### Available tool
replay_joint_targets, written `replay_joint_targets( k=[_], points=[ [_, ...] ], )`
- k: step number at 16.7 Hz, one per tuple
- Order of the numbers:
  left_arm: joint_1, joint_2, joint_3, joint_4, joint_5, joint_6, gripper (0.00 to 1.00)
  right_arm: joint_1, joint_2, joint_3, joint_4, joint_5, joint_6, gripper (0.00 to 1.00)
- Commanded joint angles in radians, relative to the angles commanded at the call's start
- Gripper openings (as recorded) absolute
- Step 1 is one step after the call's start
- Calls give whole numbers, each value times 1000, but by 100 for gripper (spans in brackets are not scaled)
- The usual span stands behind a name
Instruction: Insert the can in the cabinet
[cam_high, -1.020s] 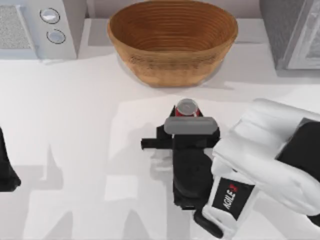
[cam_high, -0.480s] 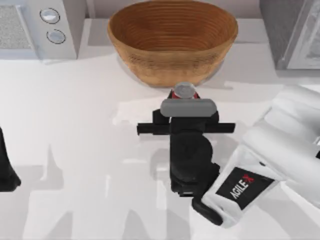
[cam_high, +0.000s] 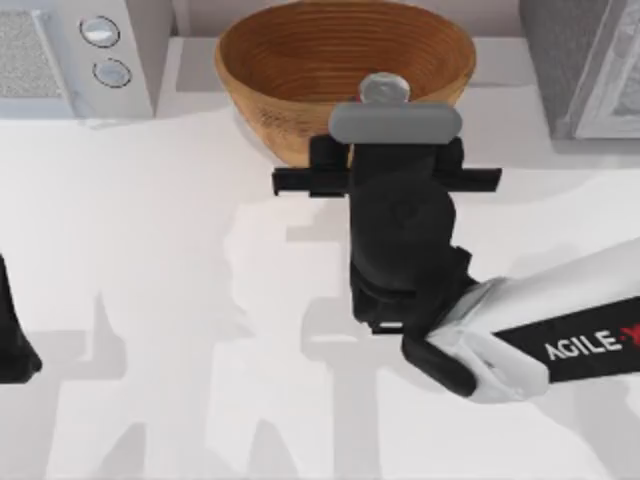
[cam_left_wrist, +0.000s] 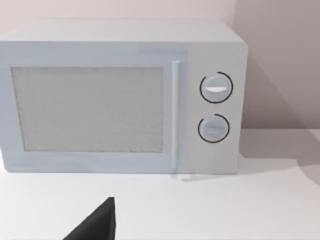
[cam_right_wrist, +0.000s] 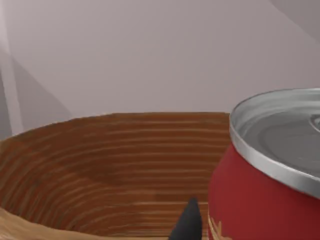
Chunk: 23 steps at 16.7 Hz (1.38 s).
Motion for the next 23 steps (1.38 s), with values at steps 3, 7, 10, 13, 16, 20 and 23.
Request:
replay_joint_targets(
  k=[3,7,10,13,16,20,23],
  points=[
    [0,0,0,0,0,0,100,0,-16,-1,-16,0,0,0],
    [0,0,0,0,0,0,100,-5,-21,-1,-19,-6,0,0],
    [0,0,0,0,0,0,100,-36,-93,-38,-64,-45,-8,0],
    [0,0,0,0,0,0,100,-107,-234,-119,-147,-118,-12,0],
    [0,0,0,0,0,0,100,-199,-439,-225,-267,-216,-7,0],
    [0,0,0,0,0,0,100,-306,-770,-344,-402,-368,2,0],
    [0,0,0,0,0,0,100,-367,-965,-402,-470,-467,1,0]
  ],
)
